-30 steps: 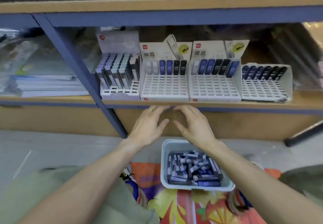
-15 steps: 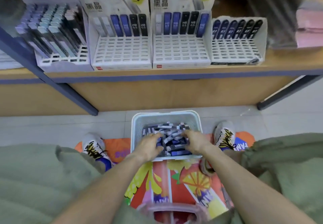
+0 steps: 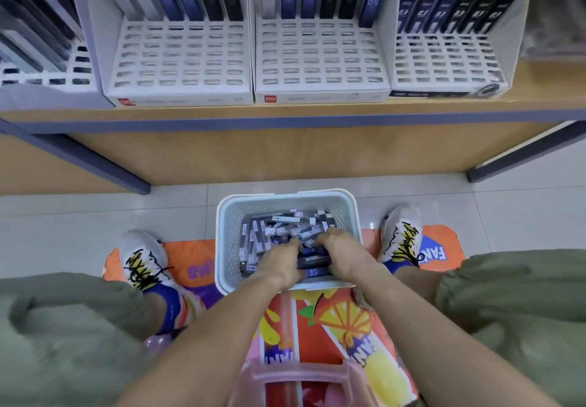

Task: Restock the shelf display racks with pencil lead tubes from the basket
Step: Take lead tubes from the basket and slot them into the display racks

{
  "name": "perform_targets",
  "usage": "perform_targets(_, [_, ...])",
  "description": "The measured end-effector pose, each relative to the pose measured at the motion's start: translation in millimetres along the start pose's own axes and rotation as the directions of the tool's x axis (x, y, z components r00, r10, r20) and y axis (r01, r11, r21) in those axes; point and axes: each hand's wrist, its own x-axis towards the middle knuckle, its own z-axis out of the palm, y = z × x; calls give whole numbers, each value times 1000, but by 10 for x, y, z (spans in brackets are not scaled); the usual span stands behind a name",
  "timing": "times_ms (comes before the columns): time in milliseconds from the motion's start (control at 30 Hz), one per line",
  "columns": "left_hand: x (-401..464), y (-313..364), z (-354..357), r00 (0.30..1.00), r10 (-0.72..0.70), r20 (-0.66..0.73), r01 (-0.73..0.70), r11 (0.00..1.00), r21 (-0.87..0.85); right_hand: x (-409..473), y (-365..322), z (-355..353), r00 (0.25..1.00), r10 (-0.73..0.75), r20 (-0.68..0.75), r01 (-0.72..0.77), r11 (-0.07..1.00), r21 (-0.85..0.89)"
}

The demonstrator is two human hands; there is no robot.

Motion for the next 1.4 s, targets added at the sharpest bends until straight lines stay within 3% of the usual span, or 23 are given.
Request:
perform_targets(100, [12,-19,39,998,-13,-54,11,999,-35,-5,18,40,1000,17,-21,-18,1000,-20])
perform_targets(333, [42,-136,68,996,-38,-78,6,928,-372,-28,-22,85,999,16,-45,-20,997,-73])
perform_targets(667, [-56,-243,-128,997,-53,-53,0,706,-708,-63,-20,83,995,-70,-76,68,997,-29])
perform_targets(833, [-147,-346,-295,999,-30,-34,-3,699,-715,-95,-125,76,987,-146,-60,146,989,-17])
perform_targets(1100, [-359,-363,-444,998,-65,0,23,362,-932,-168,-302,18,985,-155,-80,154,988,-12])
perform_targets(1300, [-478,-207,-494,986,-166,-3,0,20,-1000,-241,-447,-113,997,-19,-74,40,954,297])
perform_targets(1333, [-482,-177,-492,986,-169,-3,-1,14,-1000,-249,-483,-144,998,9,-58,12,934,357])
perform_targets(1400, [-506,-88,-488,986,-167,-28,-10,111,-994,-285,-586,-231,999,44,-17,-30,867,497])
